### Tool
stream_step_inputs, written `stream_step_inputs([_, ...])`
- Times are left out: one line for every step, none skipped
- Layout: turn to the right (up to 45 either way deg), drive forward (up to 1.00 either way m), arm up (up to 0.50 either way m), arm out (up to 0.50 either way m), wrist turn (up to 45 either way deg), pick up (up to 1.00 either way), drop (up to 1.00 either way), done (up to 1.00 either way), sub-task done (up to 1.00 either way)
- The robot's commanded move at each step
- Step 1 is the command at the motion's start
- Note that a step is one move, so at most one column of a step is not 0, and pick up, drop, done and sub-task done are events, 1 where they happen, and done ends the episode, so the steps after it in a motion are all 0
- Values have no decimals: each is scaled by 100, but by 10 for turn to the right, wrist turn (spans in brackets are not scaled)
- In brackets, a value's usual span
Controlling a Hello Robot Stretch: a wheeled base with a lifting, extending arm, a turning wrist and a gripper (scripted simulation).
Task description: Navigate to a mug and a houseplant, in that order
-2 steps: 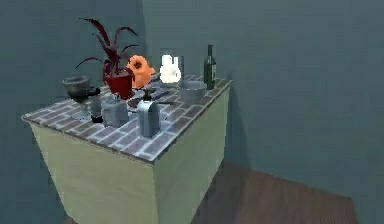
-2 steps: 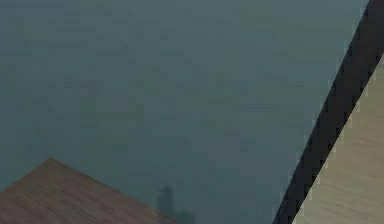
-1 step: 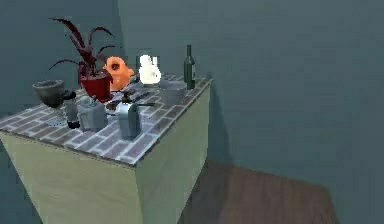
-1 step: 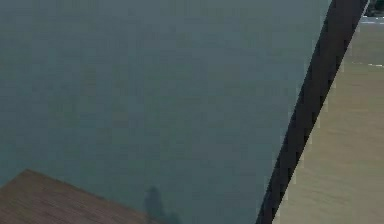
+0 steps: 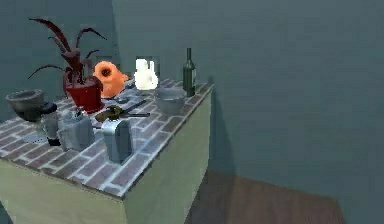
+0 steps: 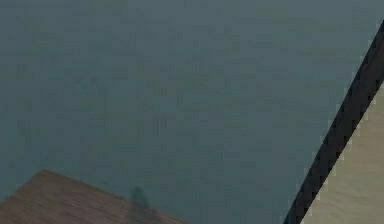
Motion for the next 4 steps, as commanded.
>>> stream_step_inputs([-300, 0, 0, 0, 0, 0, 0, 0, 0])
stream_step_inputs([0, 0, 0, 0, 0, 0, 0, 0, 100])
stream_step_inputs([300, 0, 0, 0, 0, 0, 0, 0, 0])
stream_step_inputs([0, 10, 0, 0, 0, 0, 0, 0, 0])
